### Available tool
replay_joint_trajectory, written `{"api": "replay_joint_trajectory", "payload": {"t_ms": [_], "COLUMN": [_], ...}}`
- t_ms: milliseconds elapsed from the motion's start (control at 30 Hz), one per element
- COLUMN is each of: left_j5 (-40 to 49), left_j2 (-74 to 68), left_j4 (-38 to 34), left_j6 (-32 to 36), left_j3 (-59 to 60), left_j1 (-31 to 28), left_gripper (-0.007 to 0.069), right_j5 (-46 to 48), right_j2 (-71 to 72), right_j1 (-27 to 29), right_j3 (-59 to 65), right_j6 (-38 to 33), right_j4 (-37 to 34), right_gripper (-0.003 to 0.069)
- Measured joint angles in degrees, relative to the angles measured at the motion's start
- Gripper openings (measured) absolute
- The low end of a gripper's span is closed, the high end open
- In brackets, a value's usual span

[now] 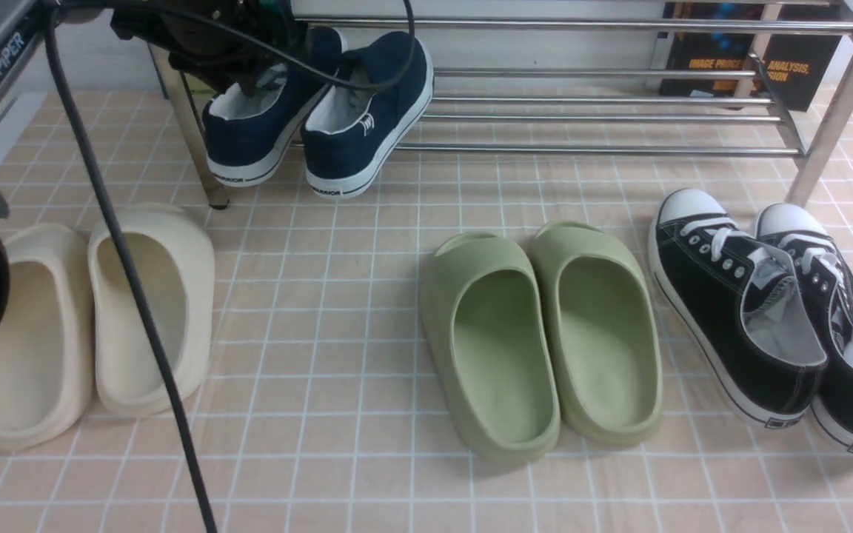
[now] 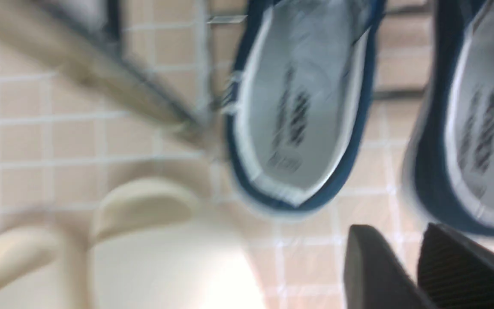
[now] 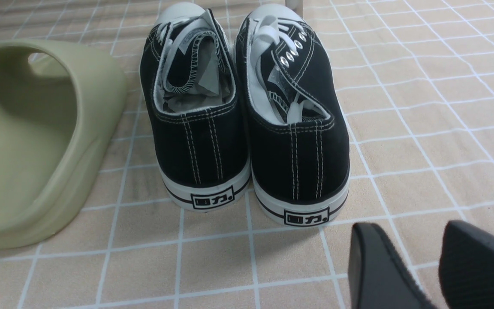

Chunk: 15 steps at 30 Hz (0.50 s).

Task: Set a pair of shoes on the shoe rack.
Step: Use the left arm to put a shoe into the shoe rack

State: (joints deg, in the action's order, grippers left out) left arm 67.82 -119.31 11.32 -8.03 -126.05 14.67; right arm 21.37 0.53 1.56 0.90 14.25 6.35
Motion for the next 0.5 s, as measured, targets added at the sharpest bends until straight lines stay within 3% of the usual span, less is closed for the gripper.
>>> {"api": "replay_joint_trajectory", "payload": {"t_ms": [167, 300, 500], "left_j5": [0.56, -7.45, -17.08], "left_j2": [0.64, -1.56, -4.18], "left_j4": [-2.88, -5.67, -6.34], "left_j6": [1.90, 2.73, 0.95], "left_j3": [8.32, 14.55, 14.88], "left_j1": [0.45, 2.00, 2.83], "left_gripper": [0.0008, 0.0002, 0.0002], "right_j5": [0.00, 0.00, 0.00], "right_j2": [0.00, 0.00, 0.00], "right_j1": [0.00, 0.00, 0.00], "right_j3": [0.00, 0.00, 0.00], "right_j6": [0.00, 0.00, 0.00], "right_j4": [0.00, 0.00, 0.00], "right_gripper": [0.0237, 0.0237, 0.0237]}}
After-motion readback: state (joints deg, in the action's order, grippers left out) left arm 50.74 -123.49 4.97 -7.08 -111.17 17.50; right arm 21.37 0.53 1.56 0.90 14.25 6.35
